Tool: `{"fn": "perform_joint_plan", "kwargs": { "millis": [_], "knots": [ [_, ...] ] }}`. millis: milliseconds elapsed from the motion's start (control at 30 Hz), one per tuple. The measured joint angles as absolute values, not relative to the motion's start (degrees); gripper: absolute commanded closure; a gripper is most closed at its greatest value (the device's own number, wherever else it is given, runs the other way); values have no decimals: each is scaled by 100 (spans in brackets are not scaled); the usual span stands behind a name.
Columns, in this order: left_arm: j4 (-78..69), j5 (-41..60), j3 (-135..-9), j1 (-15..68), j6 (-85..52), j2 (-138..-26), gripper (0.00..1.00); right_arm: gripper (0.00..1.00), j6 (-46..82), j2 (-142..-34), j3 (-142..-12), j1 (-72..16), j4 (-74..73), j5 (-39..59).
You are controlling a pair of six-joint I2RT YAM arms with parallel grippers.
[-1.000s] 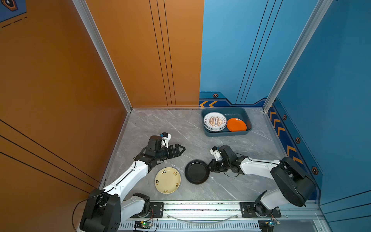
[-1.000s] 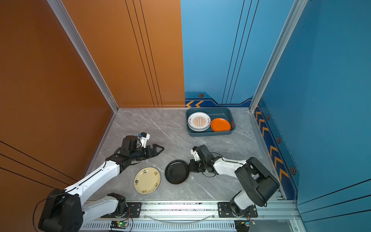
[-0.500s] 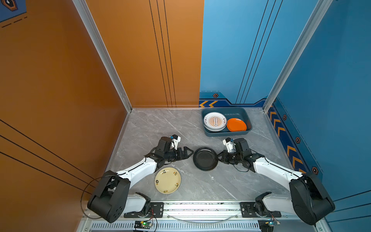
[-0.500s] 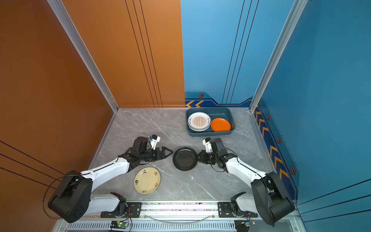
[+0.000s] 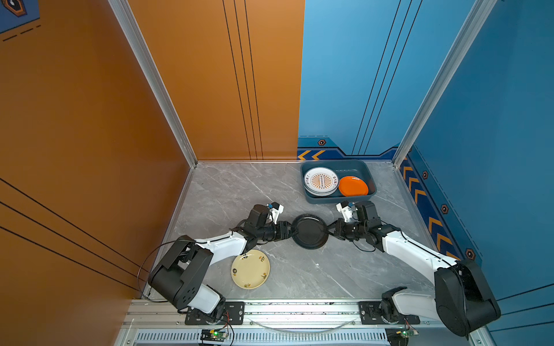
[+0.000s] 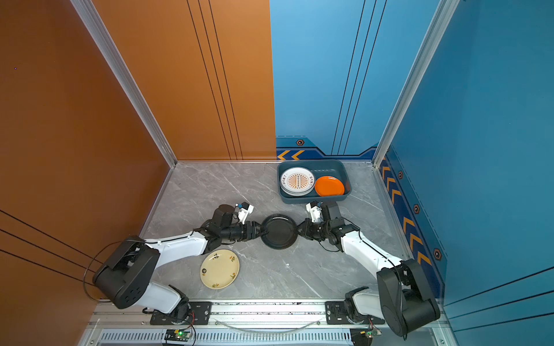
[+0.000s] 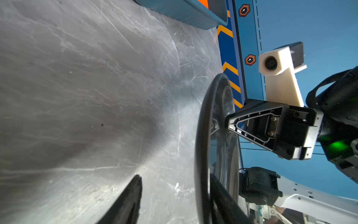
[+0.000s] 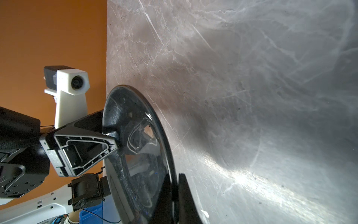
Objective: Place the plates into the plastic bin on the countertop
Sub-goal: 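Grasp the black plate's edge with the right gripper while the left grasps the opposite edge, then tilt the black plate upright held between both grippers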
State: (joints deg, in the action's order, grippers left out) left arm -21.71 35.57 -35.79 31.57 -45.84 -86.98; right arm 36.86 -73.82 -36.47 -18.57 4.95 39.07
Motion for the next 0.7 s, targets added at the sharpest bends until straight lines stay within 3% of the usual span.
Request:
{"fn": "perform_joint_plan", "kwargs": {
  "millis": [467, 700],
  "knots": [
    [-2672, 3809, -3745, 3323, -4807, -8986, 83, 99, 3712, -7332, -3634, -1837, 491, 3953],
    [-2709, 3813, -3778, 3317, -5061, -8986, 88, 92, 3688, -7325, -3527, -1828, 414, 4036]
  ]
}}
